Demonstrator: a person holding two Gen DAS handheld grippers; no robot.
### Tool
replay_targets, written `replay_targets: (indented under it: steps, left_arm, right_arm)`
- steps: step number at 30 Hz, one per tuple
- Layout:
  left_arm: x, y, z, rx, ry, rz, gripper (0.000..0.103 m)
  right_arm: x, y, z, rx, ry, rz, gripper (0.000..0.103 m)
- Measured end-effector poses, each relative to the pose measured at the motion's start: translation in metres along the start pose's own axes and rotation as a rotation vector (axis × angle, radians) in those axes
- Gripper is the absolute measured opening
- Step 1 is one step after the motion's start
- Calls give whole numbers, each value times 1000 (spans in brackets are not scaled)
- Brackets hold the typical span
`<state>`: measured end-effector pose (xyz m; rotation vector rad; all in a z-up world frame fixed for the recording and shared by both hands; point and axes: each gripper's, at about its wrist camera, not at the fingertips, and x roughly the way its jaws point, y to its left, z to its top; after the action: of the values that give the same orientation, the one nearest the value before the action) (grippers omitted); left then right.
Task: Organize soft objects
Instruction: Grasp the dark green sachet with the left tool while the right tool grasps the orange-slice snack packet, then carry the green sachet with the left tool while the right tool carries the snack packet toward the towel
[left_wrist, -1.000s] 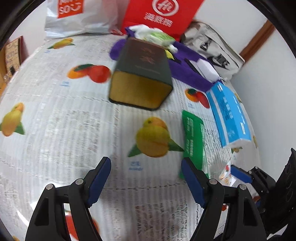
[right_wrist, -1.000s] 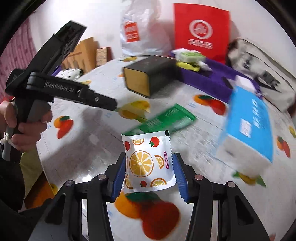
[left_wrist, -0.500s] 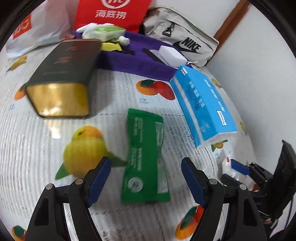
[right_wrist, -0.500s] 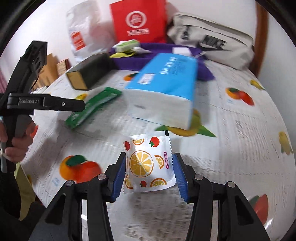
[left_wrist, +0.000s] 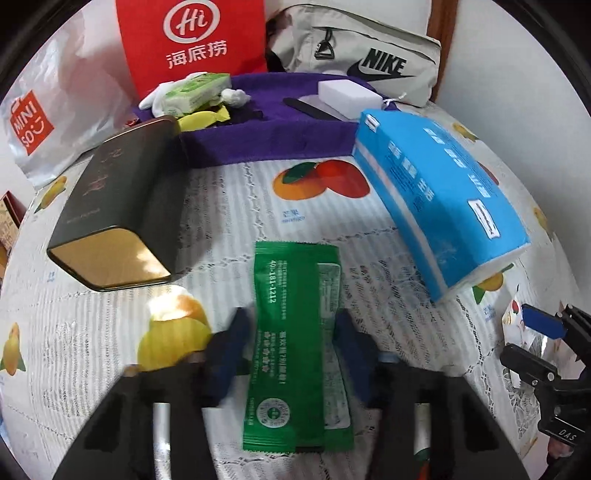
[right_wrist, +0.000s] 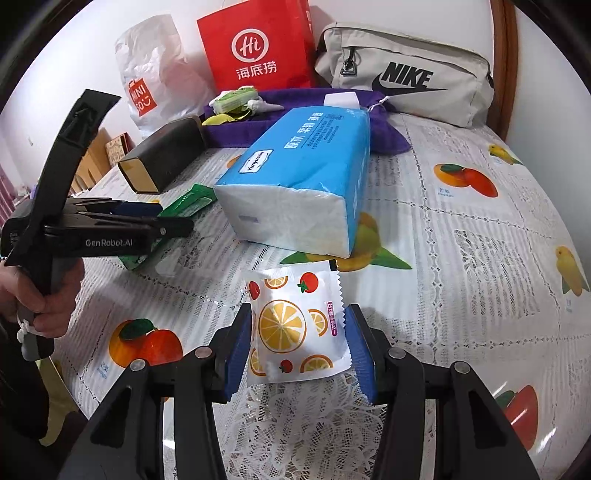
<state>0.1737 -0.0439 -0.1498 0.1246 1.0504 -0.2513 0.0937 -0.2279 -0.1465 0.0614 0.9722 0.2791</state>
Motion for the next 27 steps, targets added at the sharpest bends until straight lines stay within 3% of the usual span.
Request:
replay_targets:
  steps: [2,7,27]
  left_arm:
    - [-1,5,1,-14,4,-16,29]
    - [-6,21,-1,-84,24,-73,26]
    - [-47,80,-40,-224,-27,-43,26]
  right_arm:
    - [1,1,1,-1,0,-1,49]
    - [1,4,4,5,8,11,49]
    - [-8,32,20,-35,3,20,49]
